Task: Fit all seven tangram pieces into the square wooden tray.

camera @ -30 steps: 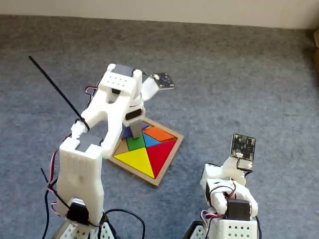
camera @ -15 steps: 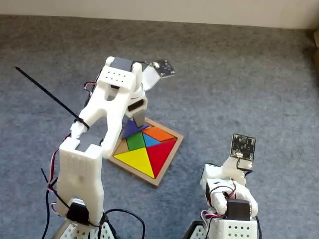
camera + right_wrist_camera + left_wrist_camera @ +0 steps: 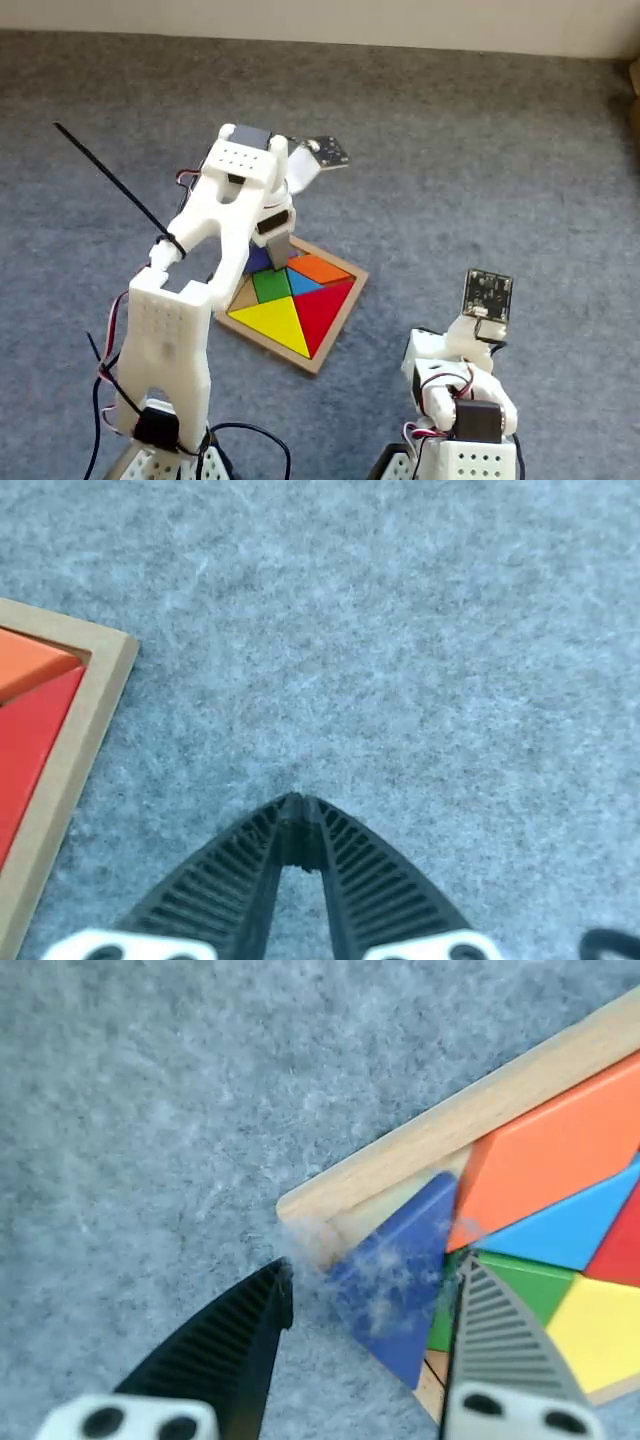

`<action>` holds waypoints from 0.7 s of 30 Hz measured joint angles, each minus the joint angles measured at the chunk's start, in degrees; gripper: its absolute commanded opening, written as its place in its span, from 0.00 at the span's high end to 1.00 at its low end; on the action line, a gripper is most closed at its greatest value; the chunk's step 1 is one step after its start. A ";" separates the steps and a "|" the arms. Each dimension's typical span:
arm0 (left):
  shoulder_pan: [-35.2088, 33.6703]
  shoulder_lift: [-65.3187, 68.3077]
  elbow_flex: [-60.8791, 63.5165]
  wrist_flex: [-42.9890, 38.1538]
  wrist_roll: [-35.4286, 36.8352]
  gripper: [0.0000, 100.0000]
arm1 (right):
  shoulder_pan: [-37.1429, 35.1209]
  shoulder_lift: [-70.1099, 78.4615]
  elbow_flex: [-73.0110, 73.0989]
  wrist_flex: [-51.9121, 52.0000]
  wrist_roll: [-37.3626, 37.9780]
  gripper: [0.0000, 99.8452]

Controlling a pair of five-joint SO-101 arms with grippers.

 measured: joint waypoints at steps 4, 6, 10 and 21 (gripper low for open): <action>0.00 0.26 -0.53 0.09 -0.09 0.74 | 0.00 0.00 0.00 0.00 0.00 1.00; 0.00 0.26 -0.53 0.09 -0.18 0.74 | 0.00 0.00 0.00 0.00 0.00 1.00; 0.00 0.44 -1.93 -0.09 -0.09 0.74 | 0.00 0.00 0.00 0.00 0.00 1.00; 0.00 0.44 -10.99 4.75 4.13 0.74 | 0.00 0.00 0.00 0.00 0.00 1.00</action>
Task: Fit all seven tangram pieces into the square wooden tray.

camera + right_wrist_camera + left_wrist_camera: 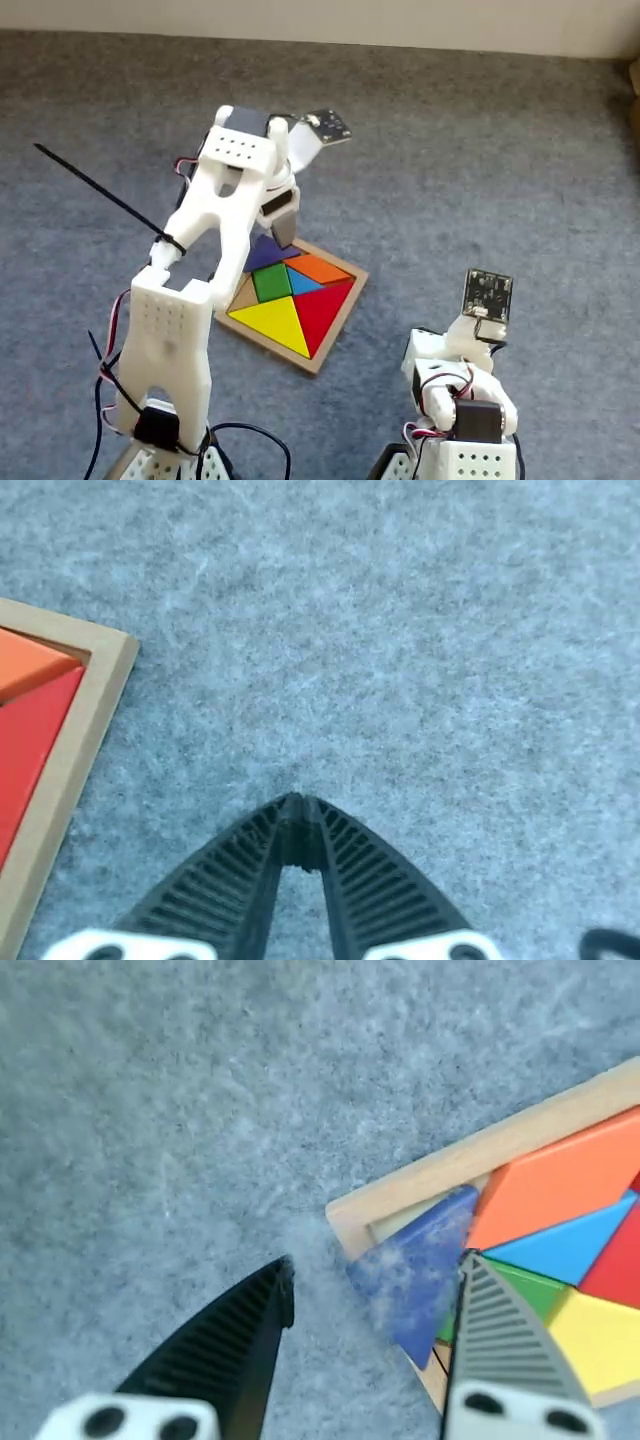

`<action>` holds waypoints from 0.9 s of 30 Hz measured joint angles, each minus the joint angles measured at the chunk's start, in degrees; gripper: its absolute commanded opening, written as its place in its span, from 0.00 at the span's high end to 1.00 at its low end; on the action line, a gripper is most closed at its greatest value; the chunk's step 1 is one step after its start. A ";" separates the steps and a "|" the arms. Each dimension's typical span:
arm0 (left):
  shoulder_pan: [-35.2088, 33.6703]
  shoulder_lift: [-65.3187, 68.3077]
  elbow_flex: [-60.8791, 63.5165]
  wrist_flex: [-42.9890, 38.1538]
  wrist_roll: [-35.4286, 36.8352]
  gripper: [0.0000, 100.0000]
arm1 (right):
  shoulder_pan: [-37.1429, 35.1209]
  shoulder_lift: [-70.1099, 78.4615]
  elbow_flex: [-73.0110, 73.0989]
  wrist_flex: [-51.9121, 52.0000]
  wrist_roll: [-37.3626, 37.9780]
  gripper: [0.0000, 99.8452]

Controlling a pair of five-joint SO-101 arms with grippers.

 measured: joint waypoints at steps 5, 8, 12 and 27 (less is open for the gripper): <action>0.00 0.00 -2.37 2.37 0.00 0.74 | 0.00 0.00 0.00 0.00 0.00 1.00; -0.35 0.09 -2.46 2.81 0.00 0.74 | 0.00 0.00 0.00 0.00 0.00 1.00; -3.52 0.53 -2.55 2.81 0.00 0.74 | 0.00 0.00 0.00 0.00 0.00 1.00; -6.86 8.18 -2.81 1.58 -1.49 0.74 | 0.00 0.00 0.00 0.00 0.00 1.00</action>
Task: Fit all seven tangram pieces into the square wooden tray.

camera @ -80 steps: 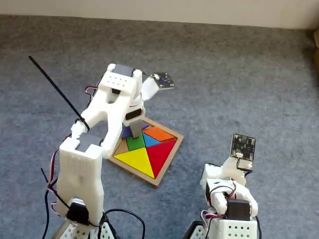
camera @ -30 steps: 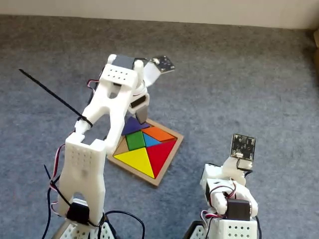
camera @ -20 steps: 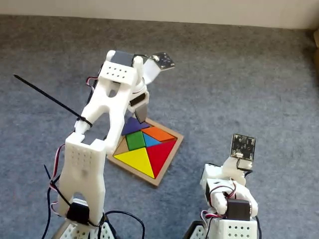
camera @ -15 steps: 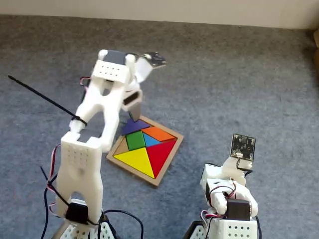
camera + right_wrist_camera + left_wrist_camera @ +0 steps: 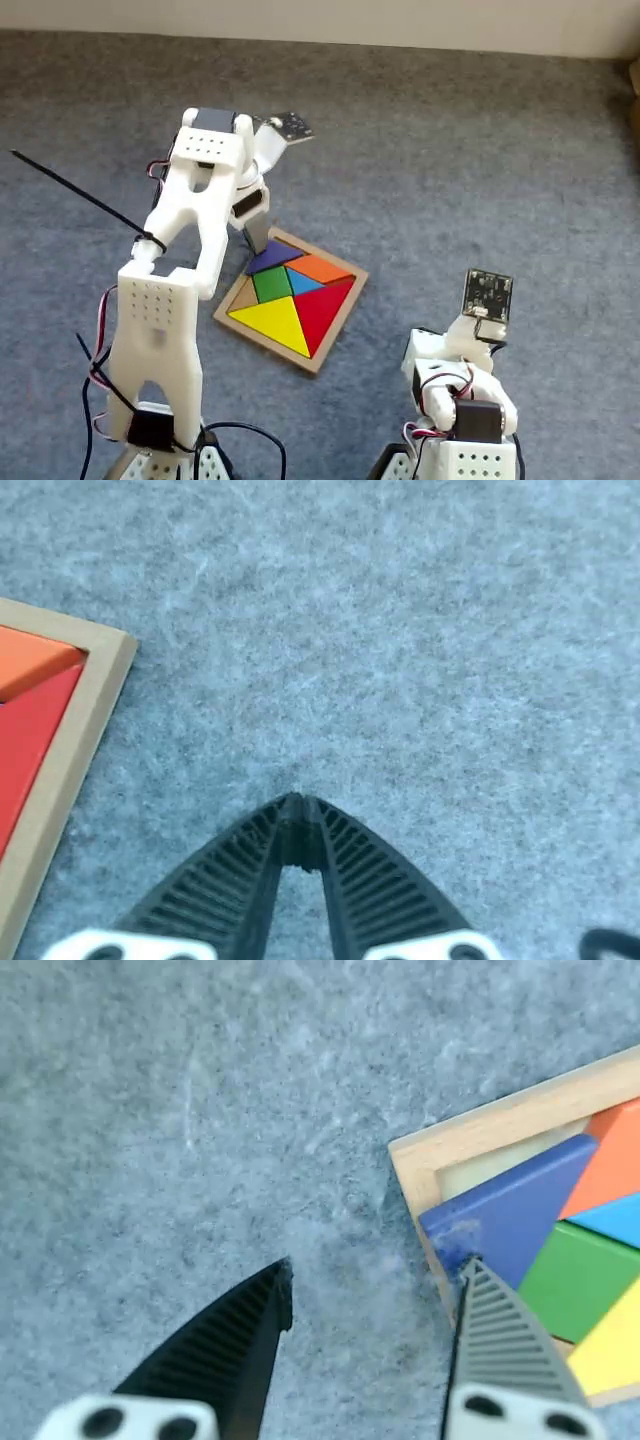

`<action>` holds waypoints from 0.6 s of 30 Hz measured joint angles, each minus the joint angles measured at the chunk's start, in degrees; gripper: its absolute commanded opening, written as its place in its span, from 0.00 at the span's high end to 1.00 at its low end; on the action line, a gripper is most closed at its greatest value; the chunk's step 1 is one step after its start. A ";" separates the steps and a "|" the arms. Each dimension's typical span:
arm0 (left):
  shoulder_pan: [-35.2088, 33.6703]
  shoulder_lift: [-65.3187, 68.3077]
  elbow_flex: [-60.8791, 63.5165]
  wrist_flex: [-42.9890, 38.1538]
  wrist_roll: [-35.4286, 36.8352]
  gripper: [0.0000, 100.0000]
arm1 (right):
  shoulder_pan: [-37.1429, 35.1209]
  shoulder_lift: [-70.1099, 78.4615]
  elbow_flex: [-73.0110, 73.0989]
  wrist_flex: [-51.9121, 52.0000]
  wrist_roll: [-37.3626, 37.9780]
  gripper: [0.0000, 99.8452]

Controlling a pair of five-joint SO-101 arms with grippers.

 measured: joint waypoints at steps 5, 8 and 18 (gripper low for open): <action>1.49 0.35 -0.26 -0.09 0.09 0.74 | 0.00 0.00 0.00 0.00 0.00 1.00; 2.29 0.44 -0.70 -0.18 1.23 0.74 | 0.00 0.00 0.00 0.00 0.00 1.00; 4.04 1.23 -0.70 -0.97 1.67 0.74 | 0.00 0.00 0.00 0.00 0.00 1.00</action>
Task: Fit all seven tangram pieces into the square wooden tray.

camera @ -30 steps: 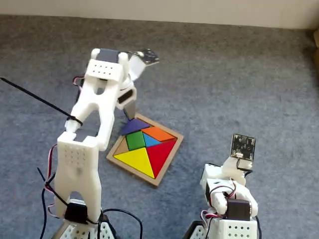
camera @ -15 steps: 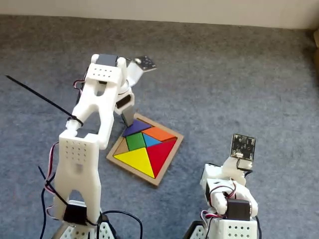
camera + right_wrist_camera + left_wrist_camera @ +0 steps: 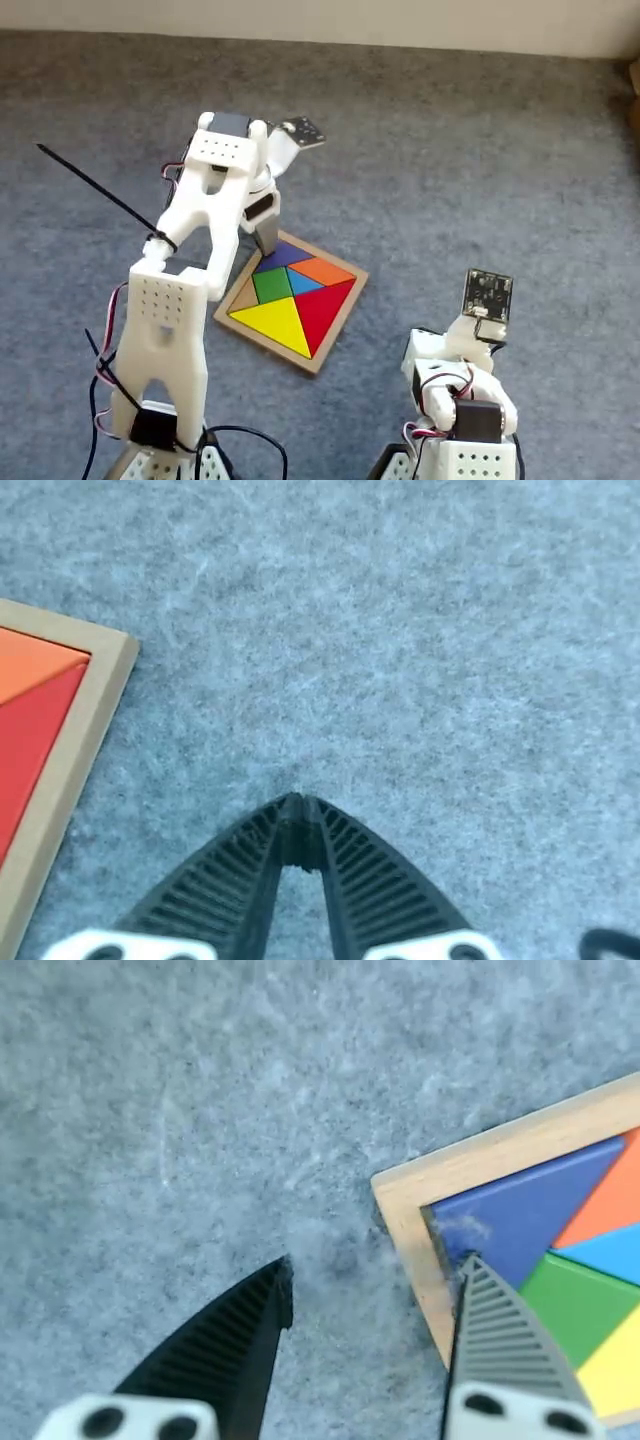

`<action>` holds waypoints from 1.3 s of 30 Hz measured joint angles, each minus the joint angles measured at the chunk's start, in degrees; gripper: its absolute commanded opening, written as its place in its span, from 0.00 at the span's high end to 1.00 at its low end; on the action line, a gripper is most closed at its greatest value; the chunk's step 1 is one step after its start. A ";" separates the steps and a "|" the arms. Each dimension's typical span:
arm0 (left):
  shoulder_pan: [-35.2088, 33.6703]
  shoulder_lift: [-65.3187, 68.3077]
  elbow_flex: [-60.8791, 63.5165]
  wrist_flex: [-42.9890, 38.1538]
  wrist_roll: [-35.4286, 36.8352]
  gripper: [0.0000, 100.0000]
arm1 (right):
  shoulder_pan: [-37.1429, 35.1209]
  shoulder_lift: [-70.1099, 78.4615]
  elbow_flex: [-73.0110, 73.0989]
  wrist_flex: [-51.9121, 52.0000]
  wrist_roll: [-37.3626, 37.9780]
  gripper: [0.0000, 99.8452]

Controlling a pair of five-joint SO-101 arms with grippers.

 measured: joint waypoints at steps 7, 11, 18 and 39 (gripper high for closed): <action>0.00 0.00 0.00 0.00 1.05 0.74 | 0.00 0.00 0.00 0.00 0.00 1.00; 0.00 0.00 0.09 -0.70 4.40 0.74 | 0.00 0.00 0.00 0.00 0.00 1.00; 0.09 0.00 0.09 -1.05 5.45 0.81 | 0.00 0.00 0.00 0.00 0.00 1.00; 0.44 -10.64 8.00 -2.37 10.55 0.97 | 0.00 0.00 0.00 0.00 0.00 1.00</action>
